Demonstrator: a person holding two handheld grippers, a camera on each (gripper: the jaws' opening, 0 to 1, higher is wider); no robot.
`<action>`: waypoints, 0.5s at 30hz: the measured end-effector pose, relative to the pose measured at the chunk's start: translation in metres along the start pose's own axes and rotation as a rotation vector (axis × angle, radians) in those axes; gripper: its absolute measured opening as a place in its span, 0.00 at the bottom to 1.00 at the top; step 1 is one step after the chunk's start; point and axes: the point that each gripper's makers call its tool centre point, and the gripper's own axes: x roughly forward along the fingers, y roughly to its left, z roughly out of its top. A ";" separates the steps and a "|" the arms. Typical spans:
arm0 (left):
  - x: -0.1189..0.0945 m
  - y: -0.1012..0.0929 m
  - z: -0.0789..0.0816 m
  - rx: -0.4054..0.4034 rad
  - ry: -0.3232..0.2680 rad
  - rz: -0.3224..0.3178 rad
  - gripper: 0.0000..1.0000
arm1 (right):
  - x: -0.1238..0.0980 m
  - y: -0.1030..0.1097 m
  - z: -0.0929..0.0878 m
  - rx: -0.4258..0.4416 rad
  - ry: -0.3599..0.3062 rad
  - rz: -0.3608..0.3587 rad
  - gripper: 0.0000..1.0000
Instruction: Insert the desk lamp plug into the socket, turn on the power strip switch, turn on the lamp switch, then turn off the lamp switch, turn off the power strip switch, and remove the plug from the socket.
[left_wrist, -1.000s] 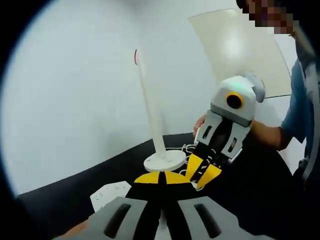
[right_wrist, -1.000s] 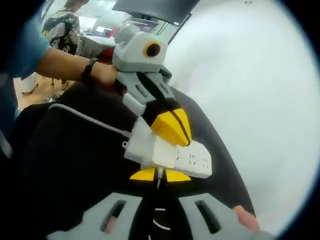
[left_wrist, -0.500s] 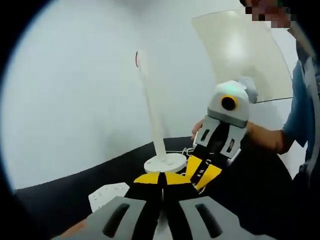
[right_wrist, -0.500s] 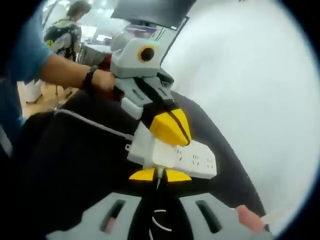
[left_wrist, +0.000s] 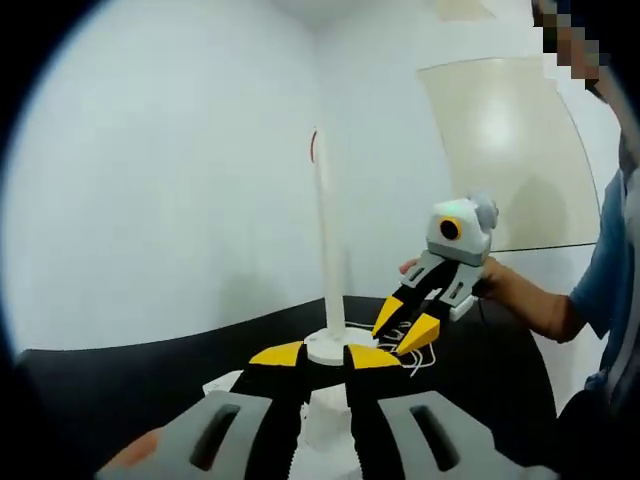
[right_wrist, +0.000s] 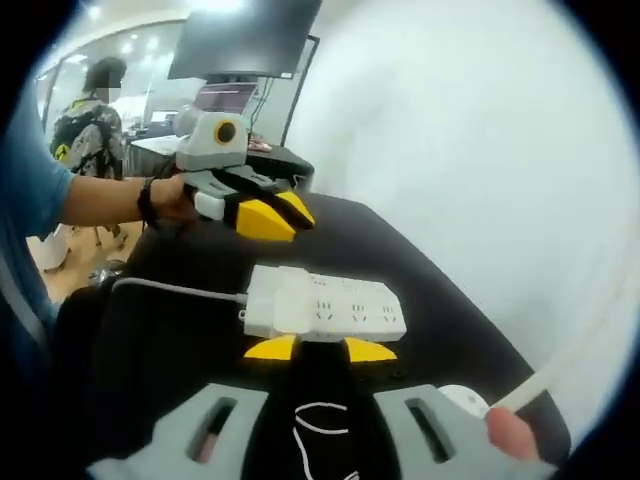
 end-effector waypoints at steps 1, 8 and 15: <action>-0.004 0.001 0.001 0.002 0.001 -0.001 0.15 | -0.002 0.003 0.001 0.006 0.000 -0.004 0.23; -0.030 0.002 0.003 0.020 0.003 0.001 0.35 | -0.012 0.005 0.017 0.087 -0.046 -0.055 0.29; -0.055 0.011 0.003 0.014 -0.004 0.021 0.45 | -0.019 0.007 0.025 0.145 -0.069 -0.090 0.35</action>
